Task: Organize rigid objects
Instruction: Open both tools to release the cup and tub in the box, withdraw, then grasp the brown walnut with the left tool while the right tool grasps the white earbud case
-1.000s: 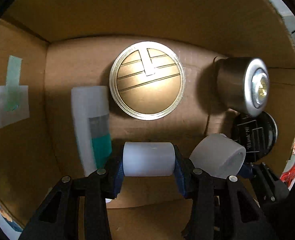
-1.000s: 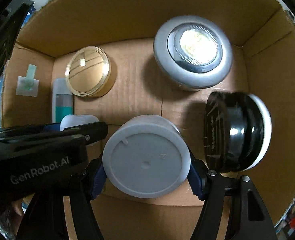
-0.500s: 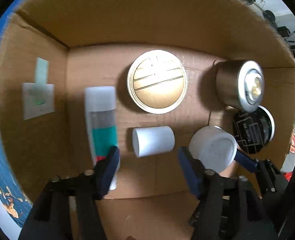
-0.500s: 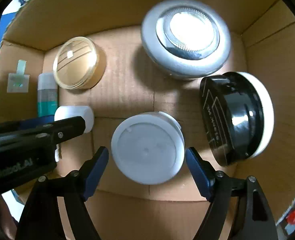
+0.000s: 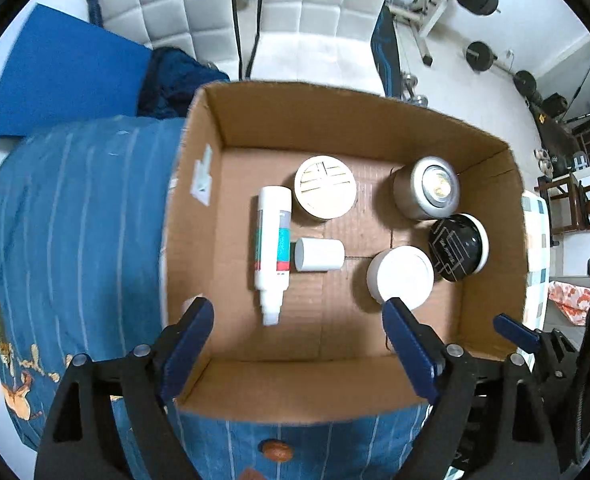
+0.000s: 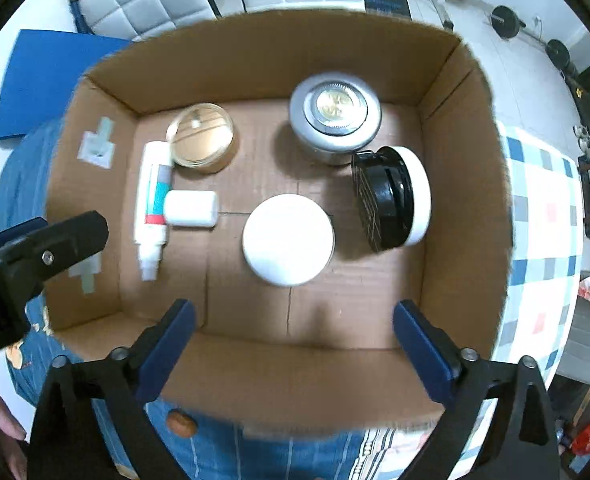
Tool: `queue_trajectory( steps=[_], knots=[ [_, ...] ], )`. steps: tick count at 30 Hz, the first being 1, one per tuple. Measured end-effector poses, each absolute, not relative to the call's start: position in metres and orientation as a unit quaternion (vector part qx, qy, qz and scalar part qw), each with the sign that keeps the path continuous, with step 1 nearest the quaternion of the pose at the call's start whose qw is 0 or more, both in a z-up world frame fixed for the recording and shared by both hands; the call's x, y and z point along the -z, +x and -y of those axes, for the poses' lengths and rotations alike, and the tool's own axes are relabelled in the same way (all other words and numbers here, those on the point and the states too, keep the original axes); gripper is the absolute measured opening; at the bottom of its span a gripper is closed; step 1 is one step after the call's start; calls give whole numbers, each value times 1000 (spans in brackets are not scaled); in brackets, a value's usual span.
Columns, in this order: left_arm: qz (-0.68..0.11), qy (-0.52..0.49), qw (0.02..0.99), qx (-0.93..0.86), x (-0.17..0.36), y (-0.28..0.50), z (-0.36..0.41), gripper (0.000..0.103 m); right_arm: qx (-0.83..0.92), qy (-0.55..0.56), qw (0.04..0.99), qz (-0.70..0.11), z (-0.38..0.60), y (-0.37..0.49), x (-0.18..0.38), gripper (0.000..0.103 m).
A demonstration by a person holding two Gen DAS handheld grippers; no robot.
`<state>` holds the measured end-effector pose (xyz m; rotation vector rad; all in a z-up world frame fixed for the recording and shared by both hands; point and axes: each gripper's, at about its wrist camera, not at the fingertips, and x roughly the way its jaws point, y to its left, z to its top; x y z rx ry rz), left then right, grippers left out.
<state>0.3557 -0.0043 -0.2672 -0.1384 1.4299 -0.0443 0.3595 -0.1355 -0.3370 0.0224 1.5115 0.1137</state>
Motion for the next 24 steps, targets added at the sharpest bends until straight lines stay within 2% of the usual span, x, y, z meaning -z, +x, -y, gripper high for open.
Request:
queue_trajectory(
  steps=[12, 24],
  knots=[
    [-581, -35, 813, 3, 213, 283, 9, 87, -44, -3, 781, -623, 140, 289, 249, 103],
    [-541, -22, 841, -8, 174, 230, 12, 87, -39, 0, 809, -586, 165, 248, 192, 103]
  ],
)
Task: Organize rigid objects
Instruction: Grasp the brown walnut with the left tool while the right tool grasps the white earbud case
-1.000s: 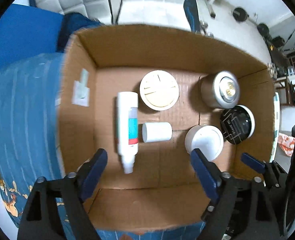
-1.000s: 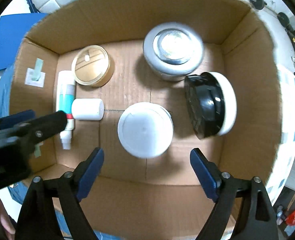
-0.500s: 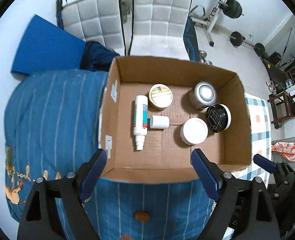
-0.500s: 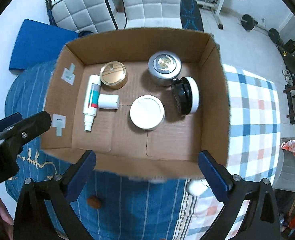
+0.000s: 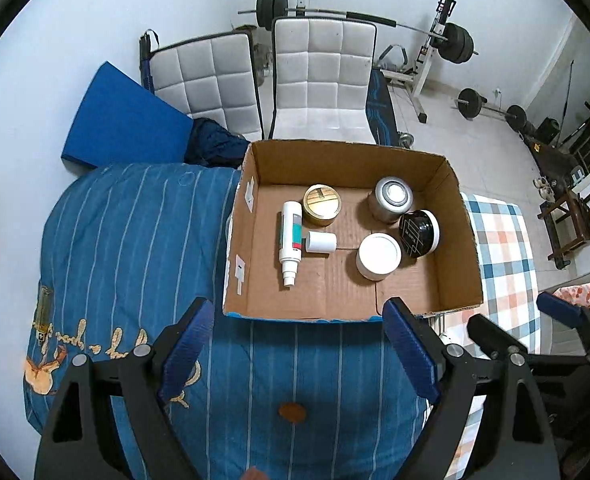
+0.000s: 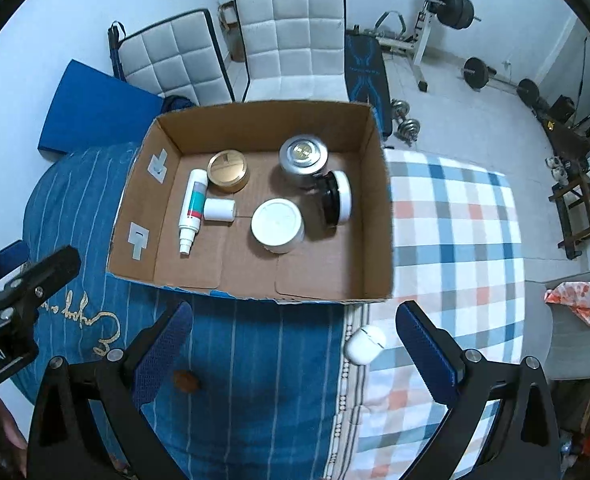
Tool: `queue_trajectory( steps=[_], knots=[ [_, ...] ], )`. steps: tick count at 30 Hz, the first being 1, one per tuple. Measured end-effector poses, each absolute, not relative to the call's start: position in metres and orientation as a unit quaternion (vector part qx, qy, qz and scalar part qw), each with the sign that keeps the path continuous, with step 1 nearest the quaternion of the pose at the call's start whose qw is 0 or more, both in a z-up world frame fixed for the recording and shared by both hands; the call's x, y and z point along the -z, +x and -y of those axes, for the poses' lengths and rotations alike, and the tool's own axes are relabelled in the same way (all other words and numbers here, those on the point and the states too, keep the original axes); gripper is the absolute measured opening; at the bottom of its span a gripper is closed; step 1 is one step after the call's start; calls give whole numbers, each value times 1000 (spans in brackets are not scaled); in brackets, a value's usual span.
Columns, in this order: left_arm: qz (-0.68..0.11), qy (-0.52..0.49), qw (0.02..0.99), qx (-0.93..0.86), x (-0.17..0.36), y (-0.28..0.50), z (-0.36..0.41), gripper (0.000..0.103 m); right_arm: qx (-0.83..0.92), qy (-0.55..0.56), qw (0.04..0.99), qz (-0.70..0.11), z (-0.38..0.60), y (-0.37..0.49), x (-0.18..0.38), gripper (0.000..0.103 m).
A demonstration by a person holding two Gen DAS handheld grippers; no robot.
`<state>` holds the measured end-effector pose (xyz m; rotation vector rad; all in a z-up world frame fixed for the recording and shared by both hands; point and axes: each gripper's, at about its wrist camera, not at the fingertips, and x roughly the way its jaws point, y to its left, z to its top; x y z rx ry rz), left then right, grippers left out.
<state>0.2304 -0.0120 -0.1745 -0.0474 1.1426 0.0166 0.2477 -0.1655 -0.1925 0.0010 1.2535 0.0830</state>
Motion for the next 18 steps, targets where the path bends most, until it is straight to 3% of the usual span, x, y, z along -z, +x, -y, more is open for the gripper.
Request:
queue_trajectory(
  steps=[10, 18],
  knots=[
    [-561, -28, 827, -29, 195, 213, 6, 87, -31, 14, 807, -589, 198, 227, 197, 103],
    [-657, -48, 751, -54, 298, 196, -15, 87, 29, 59, 738, -671, 262, 221, 309, 103]
  ],
)
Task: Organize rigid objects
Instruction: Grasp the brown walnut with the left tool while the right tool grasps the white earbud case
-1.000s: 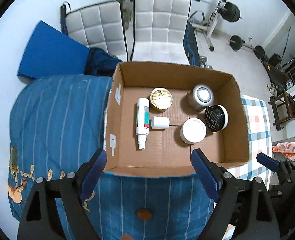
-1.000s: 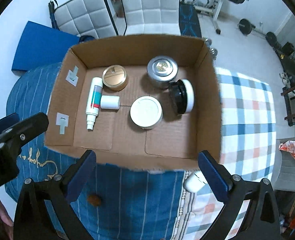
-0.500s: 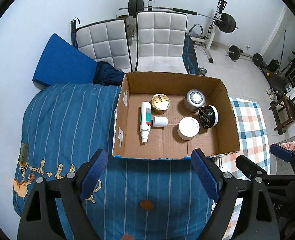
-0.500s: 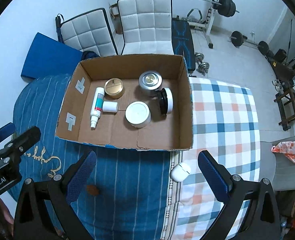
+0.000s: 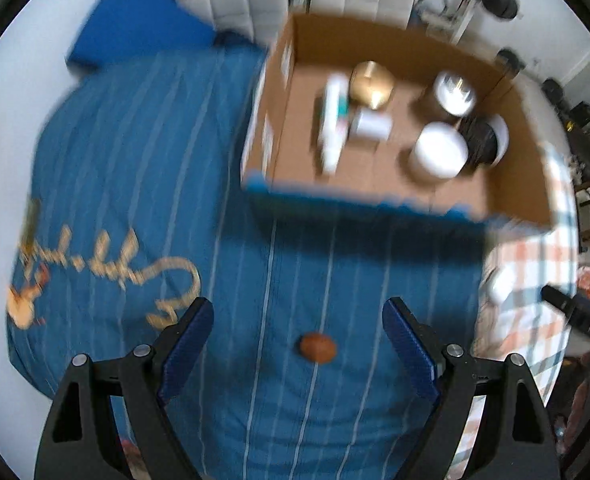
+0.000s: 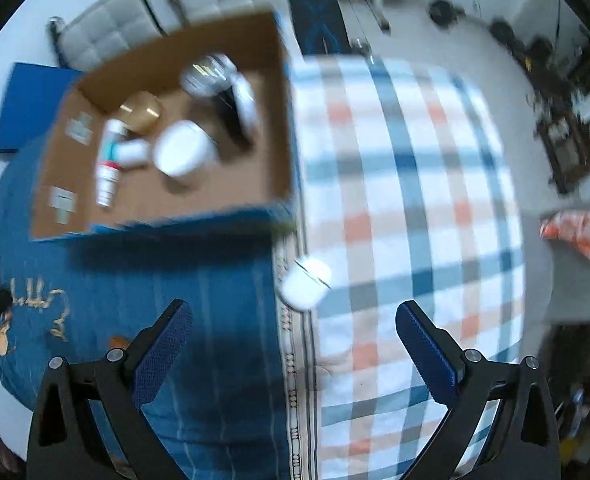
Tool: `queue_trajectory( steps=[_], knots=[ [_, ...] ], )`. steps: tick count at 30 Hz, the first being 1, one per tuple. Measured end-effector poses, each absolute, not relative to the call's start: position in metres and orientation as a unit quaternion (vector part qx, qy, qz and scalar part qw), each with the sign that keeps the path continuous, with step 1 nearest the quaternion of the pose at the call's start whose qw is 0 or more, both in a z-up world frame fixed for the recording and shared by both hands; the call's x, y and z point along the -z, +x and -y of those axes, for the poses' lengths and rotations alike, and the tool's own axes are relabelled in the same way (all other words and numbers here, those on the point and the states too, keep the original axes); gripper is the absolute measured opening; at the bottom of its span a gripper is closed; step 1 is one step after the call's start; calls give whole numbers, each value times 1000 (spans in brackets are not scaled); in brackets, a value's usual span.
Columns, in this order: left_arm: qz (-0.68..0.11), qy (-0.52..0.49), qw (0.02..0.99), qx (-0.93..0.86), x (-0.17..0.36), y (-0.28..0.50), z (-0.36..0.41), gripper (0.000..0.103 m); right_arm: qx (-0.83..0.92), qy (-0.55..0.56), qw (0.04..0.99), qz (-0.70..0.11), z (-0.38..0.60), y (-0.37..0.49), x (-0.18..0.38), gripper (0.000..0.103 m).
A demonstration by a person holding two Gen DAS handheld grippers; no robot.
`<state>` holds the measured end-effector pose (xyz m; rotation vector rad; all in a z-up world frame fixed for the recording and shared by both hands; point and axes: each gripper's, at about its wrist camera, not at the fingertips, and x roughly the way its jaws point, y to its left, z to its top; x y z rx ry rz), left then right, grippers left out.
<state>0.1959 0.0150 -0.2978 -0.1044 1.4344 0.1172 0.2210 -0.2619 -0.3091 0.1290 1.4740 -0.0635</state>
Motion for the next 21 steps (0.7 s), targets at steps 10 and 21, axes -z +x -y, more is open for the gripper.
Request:
queue_trajectory(
  steps=[10, 21],
  knots=[
    [-747, -23, 664, -24, 423, 179, 4, 80, 53, 133, 685, -714, 278, 232, 411, 100],
    [-742, 1, 670, -2, 432, 184, 38, 36, 85, 91, 686, -717, 265, 231, 432, 54]
  ],
)
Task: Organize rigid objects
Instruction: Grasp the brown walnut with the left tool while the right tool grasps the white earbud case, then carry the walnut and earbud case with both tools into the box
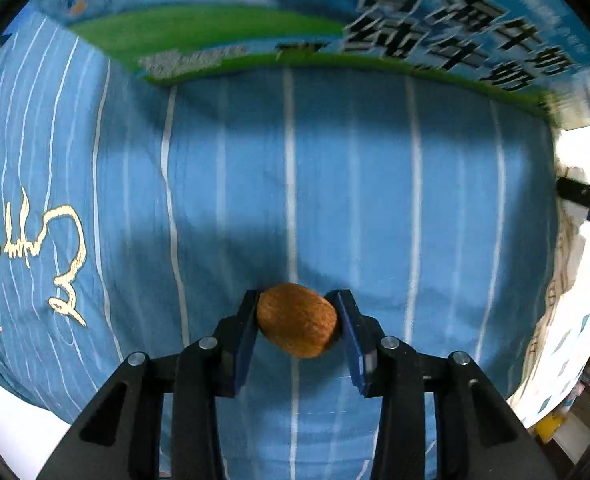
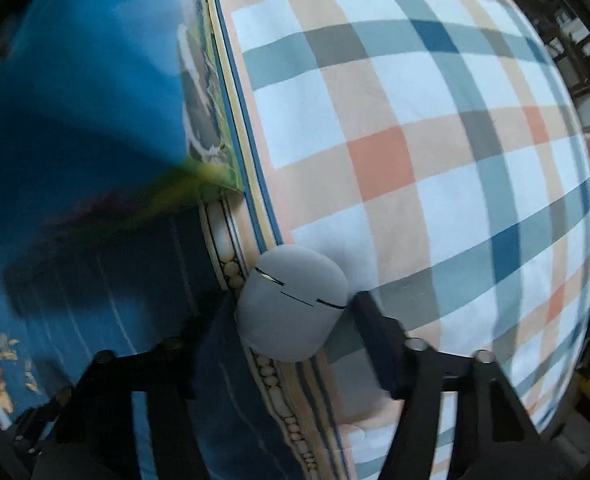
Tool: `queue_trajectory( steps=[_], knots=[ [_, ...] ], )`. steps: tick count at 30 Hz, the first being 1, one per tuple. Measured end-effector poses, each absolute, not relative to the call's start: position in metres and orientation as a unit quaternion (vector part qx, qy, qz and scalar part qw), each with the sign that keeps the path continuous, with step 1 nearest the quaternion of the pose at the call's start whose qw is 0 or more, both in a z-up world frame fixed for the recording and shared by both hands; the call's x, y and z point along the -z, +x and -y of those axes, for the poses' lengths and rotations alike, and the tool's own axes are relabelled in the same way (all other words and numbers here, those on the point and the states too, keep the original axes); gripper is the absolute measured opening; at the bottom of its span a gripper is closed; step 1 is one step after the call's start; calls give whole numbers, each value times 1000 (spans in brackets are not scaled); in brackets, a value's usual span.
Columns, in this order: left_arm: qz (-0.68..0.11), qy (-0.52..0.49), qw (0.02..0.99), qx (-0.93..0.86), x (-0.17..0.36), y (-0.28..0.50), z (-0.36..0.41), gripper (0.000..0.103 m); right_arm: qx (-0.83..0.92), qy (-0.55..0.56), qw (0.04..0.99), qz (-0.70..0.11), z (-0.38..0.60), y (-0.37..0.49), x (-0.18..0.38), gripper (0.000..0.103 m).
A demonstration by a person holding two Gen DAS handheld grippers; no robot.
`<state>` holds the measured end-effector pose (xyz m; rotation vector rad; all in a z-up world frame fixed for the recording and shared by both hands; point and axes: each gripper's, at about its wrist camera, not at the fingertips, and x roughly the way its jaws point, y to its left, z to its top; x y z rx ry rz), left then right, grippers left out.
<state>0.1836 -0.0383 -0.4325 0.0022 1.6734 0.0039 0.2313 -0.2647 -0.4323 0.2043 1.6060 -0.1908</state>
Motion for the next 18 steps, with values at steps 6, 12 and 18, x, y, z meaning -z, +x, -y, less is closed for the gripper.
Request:
queue_trajectory(
  steps=[6, 12, 18],
  knots=[
    [-723, -9, 691, 13, 401, 184, 54, 36, 55, 81, 681, -725, 255, 213, 426, 53],
    [-690, -10, 723, 35, 355, 174, 74, 36, 12, 71, 695, -716, 235, 178, 396, 52],
    [-656, -15, 752, 58, 300, 171, 87, 36, -29, 68, 716, -694, 213, 152, 349, 52]
  ],
)
